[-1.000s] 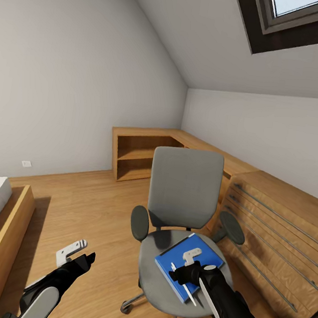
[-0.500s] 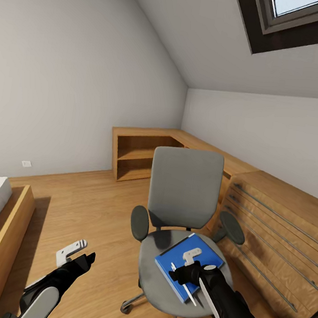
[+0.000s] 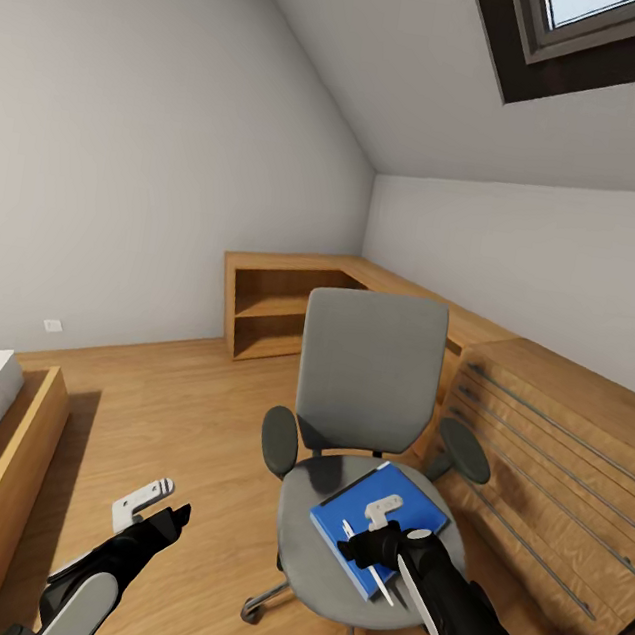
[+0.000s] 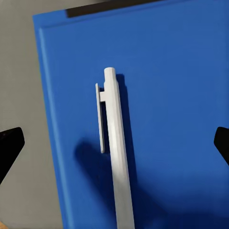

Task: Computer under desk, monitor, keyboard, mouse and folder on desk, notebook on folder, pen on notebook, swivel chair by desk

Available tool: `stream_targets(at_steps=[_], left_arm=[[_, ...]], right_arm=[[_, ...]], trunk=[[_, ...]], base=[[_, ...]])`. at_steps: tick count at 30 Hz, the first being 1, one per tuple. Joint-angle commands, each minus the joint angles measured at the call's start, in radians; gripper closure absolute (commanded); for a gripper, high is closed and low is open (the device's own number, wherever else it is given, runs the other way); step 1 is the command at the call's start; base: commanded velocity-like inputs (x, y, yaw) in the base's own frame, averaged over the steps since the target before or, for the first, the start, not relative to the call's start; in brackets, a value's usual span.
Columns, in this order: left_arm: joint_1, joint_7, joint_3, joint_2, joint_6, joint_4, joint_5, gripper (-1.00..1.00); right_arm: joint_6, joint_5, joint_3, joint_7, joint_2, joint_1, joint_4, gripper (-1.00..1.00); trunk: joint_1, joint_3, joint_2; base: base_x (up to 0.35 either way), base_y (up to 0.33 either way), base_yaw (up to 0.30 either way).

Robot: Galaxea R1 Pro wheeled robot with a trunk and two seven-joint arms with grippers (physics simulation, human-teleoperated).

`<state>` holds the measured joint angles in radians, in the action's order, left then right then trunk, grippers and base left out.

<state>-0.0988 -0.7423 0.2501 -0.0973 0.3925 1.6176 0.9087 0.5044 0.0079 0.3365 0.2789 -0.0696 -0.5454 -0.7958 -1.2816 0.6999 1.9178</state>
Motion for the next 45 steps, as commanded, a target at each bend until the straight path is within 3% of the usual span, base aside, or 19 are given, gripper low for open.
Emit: stream_targets(at_steps=[1,12,18,41,45], left_arm=[[-0.001,-0.008,0.002,-0.001,0.002,0.001,0.006,-1.0],[-0.001,-0.008,0.002,-0.001,0.002,0.001,0.006,-1.0],[-0.001,-0.008,0.004,-0.001,0.002,0.001,0.006,-1.0],[-0.001,-0.008,0.008,-0.001,0.002,0.001,0.006,-1.0],[-0.001,-0.009,0.009,-0.001,0.002,0.001,0.006,-1.0]], right_arm=[[0.005,0.001,0.003,0.002,-0.001,-0.001,-0.002,-1.0],[0.005,0.001,0.003,0.003,-0.001,-0.001,-0.002,-1.0],[0.005,0.001,0.003,0.003,-0.001,-0.001,-0.002,-1.0],[0.005,0.001,0.004,0.003,-0.001,-0.001,-0.002,-1.0],[0.005,0.001,0.004,0.003,-0.001,-0.001,-0.002,-1.0]], trunk=[[0.0,0.001,0.001],[0.0,0.001,0.001],[-0.023,0.02,0.043],[-0.023,0.02,0.043],[-0.038,0.032,0.071]], base=[[0.0,0.0,0.0],[0.0,0.0,0.0],[0.0,0.0,0.0],[0.0,0.0,0.0],[0.0,0.0,0.0]])
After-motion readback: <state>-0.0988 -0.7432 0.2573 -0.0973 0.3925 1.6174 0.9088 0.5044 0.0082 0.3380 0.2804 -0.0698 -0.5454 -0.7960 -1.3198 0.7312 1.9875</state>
